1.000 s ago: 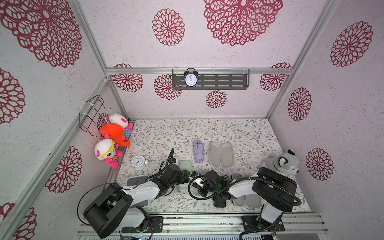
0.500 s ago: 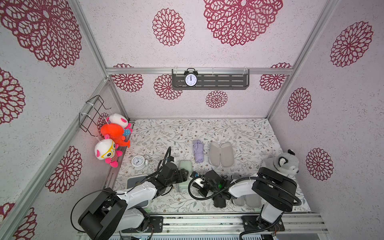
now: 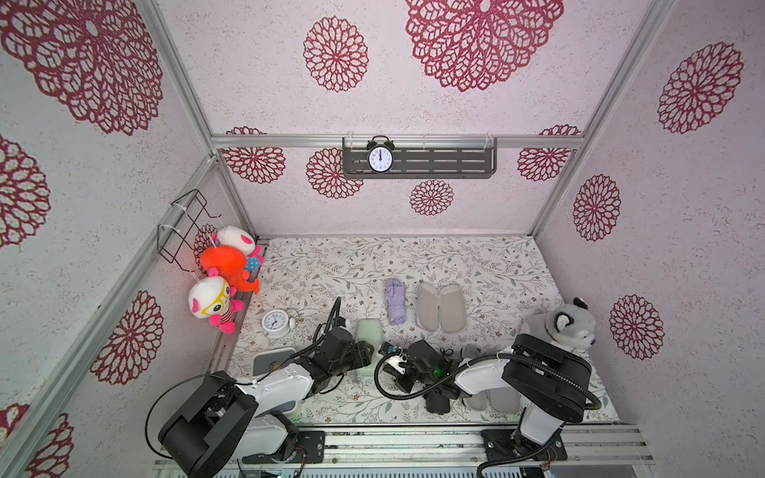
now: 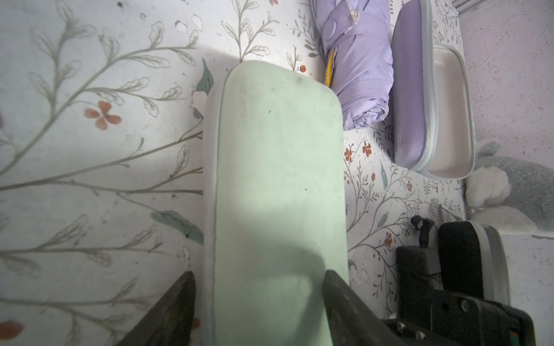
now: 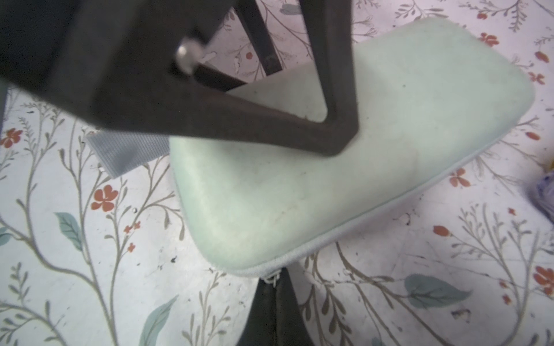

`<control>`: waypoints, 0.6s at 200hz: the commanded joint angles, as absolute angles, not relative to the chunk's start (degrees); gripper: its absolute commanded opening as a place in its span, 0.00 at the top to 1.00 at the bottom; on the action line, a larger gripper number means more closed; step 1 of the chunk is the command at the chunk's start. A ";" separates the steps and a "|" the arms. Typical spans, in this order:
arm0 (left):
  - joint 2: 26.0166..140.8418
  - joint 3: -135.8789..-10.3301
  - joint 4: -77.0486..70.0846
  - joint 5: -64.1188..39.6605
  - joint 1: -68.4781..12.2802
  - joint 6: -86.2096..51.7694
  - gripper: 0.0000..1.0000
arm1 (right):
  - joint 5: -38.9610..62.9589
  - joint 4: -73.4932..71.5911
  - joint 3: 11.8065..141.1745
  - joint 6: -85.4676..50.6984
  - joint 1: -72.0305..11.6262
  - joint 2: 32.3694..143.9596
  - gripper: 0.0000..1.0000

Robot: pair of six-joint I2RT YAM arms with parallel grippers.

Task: Put umbrellas into zippered umbrella sleeves
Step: Zip the zipper on the umbrella sleeve.

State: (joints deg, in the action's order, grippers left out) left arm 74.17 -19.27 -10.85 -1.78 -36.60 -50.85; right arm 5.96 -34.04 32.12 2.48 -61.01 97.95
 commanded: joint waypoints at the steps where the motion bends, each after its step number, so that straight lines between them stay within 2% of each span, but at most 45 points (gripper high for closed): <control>1: 75.14 -17.93 -12.13 -0.19 -36.91 -52.01 0.32 | 5.20 -26.15 30.93 1.54 -62.12 97.04 1.00; 120: 76.34 -17.54 -14.72 -0.53 -36.65 -53.43 0.33 | 4.00 -24.78 31.67 -1.21 -66.83 95.99 1.00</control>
